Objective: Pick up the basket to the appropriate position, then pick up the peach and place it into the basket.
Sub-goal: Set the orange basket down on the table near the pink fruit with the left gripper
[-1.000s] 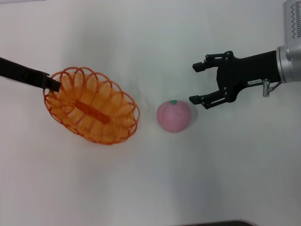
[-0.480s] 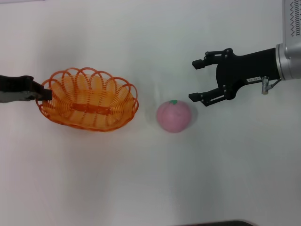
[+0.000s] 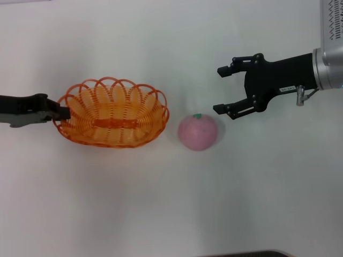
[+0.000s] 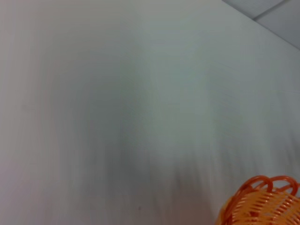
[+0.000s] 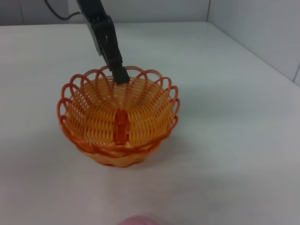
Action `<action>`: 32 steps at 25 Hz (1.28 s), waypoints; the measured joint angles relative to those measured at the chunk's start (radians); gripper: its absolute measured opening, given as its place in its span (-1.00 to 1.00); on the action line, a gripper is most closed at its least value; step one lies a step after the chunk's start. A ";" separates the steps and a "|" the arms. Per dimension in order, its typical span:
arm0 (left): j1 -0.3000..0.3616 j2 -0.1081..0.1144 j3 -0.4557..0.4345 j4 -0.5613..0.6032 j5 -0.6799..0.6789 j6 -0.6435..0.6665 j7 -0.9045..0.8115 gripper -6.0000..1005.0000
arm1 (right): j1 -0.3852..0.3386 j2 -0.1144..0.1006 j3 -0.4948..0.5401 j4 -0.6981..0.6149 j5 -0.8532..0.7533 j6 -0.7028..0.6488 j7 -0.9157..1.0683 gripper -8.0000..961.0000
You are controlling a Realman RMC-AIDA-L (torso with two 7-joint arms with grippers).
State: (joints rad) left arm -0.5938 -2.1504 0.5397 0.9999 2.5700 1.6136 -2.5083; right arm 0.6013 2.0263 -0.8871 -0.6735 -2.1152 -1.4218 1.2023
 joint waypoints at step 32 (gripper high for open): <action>0.047 -0.022 0.011 0.004 -0.045 -0.045 -0.030 -0.88 | 0.003 0.009 -0.001 0.000 0.001 0.005 0.002 0.90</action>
State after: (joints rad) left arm -0.5471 -2.1721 0.5506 1.0037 2.5249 1.5691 -2.5382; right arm 0.6045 2.0350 -0.8878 -0.6734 -2.1141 -1.4168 1.2041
